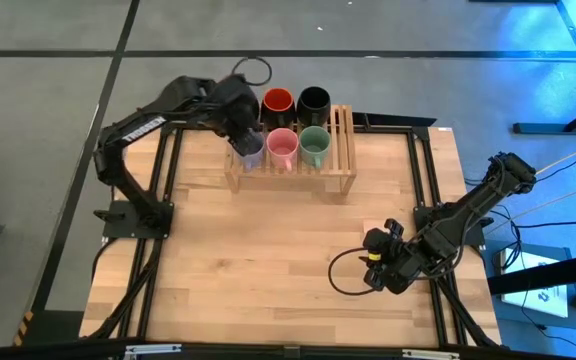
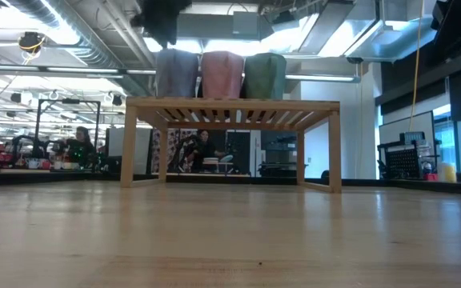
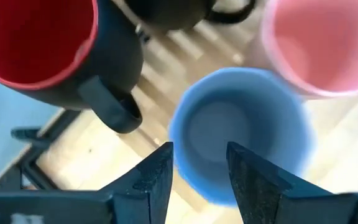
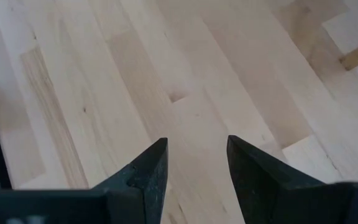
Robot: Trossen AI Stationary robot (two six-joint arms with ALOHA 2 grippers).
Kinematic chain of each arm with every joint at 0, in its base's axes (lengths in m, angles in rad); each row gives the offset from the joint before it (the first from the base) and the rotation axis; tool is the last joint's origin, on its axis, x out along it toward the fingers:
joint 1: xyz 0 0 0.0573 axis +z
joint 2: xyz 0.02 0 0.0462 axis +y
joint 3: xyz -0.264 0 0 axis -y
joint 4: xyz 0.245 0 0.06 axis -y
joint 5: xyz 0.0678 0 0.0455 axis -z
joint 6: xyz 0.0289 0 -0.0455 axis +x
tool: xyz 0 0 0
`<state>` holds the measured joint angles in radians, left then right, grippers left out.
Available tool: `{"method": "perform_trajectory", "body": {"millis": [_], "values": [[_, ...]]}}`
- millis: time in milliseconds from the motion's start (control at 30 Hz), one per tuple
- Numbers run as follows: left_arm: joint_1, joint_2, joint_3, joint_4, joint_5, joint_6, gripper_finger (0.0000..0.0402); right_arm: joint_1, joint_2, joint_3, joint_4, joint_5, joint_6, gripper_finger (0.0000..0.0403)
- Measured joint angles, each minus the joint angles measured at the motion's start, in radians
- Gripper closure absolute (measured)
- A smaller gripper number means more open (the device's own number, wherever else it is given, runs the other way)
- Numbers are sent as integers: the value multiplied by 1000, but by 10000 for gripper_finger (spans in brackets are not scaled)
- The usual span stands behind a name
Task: Place coffee mugs
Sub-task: Return to Home Position
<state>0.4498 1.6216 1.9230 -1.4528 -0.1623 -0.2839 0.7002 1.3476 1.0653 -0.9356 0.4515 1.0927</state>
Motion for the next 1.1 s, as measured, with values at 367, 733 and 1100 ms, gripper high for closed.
{"method": "perform_trajectory", "body": {"millis": [367, 733, 1100], "values": [[-198, -199, 47, 64, -37, 75, 260, 0, 0, 0, 2, -24, 0, 253], [-516, -514, -336, 477, -142, 23, 260, 0, -38, -1, 25, 35, -55, 253], [-621, -765, -806, 798, -140, -41, 287, -2, -271, -35, 53, 191, -228, 337]]}}
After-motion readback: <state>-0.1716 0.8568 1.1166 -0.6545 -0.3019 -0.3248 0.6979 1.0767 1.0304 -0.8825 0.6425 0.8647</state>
